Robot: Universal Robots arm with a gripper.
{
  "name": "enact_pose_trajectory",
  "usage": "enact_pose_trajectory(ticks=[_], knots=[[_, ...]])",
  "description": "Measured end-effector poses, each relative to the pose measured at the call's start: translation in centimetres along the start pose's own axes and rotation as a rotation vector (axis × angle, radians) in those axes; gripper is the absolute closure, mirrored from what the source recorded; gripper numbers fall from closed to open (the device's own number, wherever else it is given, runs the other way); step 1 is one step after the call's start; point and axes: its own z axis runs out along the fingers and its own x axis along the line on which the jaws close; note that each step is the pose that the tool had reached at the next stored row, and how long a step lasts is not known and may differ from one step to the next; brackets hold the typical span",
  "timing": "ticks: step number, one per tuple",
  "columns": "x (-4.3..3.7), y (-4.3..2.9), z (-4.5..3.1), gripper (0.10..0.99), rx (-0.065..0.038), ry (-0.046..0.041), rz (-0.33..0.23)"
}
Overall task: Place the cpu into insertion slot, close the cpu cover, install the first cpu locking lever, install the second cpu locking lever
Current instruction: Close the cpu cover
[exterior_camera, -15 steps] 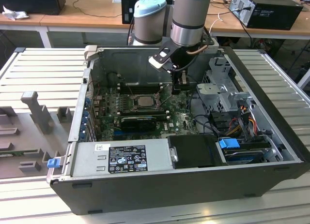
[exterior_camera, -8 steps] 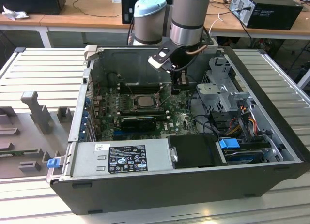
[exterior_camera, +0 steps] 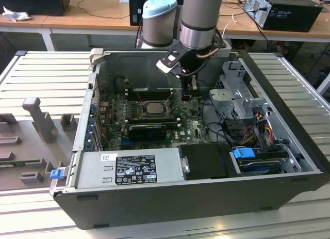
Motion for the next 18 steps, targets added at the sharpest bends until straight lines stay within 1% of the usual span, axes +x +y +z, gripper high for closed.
enact_pose_trajectory(ticks=[18], knots=[[0.01,-0.38,-0.01,0.980,0.000,-0.0001,0.000]])
